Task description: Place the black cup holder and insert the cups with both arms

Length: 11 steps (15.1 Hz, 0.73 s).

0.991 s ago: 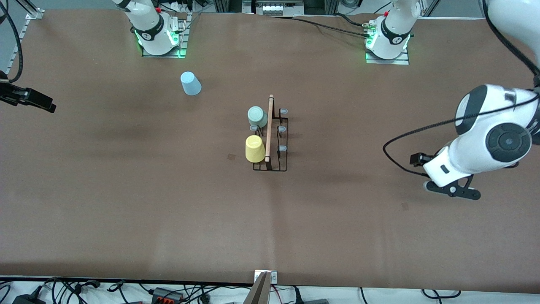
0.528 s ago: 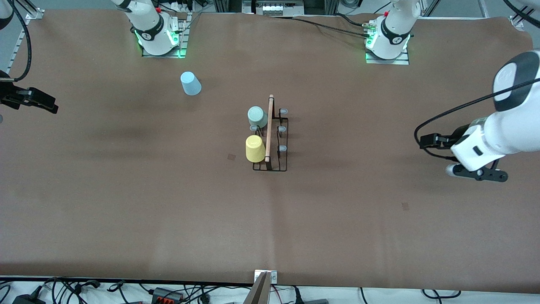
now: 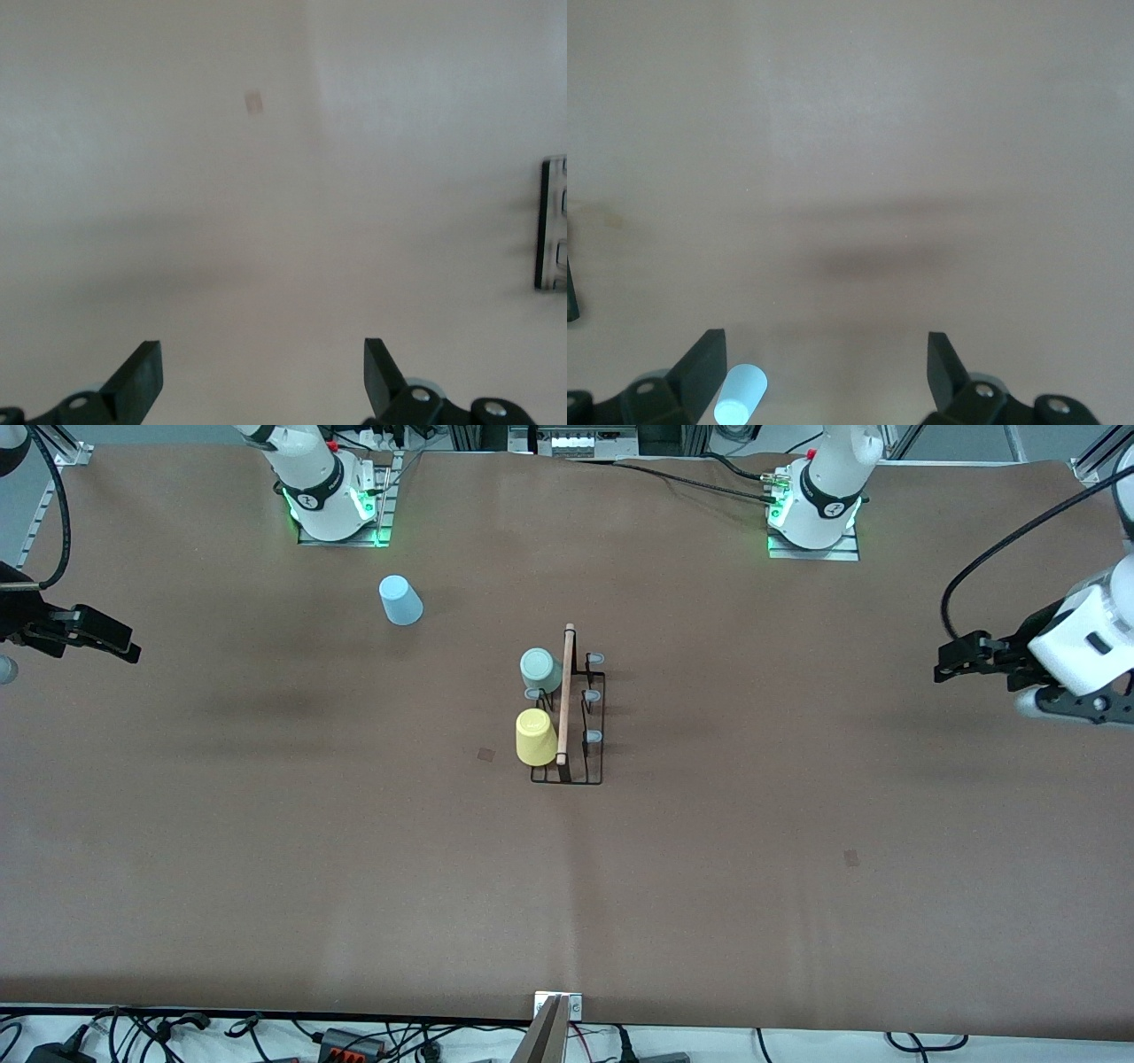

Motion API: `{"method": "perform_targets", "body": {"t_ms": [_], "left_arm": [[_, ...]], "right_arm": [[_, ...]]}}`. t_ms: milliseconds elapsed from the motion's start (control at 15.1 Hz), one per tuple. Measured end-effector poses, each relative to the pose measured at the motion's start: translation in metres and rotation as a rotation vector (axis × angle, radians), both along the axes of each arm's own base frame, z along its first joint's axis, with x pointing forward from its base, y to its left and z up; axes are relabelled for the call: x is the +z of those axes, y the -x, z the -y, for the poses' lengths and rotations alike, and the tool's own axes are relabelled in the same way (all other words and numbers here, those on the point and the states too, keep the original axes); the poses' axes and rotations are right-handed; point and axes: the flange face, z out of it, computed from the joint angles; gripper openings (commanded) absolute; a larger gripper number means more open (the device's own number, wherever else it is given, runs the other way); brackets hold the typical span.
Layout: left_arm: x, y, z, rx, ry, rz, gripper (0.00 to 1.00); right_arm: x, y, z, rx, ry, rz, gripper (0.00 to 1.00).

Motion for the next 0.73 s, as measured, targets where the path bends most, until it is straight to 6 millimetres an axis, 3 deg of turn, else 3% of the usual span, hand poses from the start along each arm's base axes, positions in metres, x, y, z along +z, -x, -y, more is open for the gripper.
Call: {"method": "perform_targets", "body": {"t_ms": [264, 726], "left_arm": [[0.005, 0.026, 0.011, -0.02, -0.007, 0.087, 1.0], [0.01, 0.032, 0.008, -0.054, -0.096, 0.053, 1.0]], "right_arm": [[0.001, 0.002, -0.001, -0.045, -0.009, -0.009, 1.0], [0.001, 0.003, 0.001, -0.011, -0.014, -0.009, 1.0]]}}
